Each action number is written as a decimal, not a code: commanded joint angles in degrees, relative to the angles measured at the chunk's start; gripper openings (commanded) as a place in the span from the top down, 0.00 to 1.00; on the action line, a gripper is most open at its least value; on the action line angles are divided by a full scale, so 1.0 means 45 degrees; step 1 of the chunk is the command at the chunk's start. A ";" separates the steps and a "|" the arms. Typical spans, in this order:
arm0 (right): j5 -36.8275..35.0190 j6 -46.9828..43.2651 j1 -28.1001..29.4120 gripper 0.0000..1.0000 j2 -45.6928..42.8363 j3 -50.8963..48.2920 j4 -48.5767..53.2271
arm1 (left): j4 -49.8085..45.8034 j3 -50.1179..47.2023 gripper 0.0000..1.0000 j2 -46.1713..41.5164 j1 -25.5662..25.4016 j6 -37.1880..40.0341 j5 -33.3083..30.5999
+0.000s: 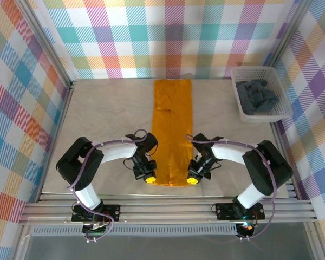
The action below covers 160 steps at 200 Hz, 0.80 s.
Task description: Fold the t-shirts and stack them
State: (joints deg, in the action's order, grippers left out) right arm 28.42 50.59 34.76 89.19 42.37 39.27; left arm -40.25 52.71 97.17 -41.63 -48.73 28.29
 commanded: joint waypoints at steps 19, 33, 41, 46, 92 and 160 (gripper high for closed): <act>-0.0658 0.0196 -0.0111 1.00 -0.1452 0.1029 0.1300 | 0.0357 0.0351 1.00 -0.1825 0.0281 -0.0514 -0.0774; -0.0851 0.0179 -0.0408 1.00 -0.1499 0.1561 0.1451 | 0.0708 0.0811 1.00 -0.1945 0.0702 -0.0792 -0.0953; -0.0923 0.0136 -0.0644 1.00 -0.1448 0.1929 0.1463 | 0.0950 0.1107 1.00 -0.1862 0.0955 -0.0909 -0.0992; -0.0930 0.0109 -0.0820 1.00 -0.1350 0.2201 0.1416 | 0.1098 0.1315 1.00 -0.1768 0.1093 -0.0969 -0.1023; -0.1299 -0.0714 -0.2469 1.00 0.0808 0.6168 0.1649 | 0.1976 0.3780 1.00 -0.0118 0.2626 -0.1347 -0.1428; -0.1165 -0.1290 -0.3981 1.00 0.4893 1.1430 0.1383 | 0.2834 0.7452 1.00 0.2607 0.4022 -0.1281 -0.2408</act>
State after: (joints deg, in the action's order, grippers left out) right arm 22.98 46.89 18.09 106.26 87.26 44.64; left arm -28.80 81.43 105.45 -24.80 -54.83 19.75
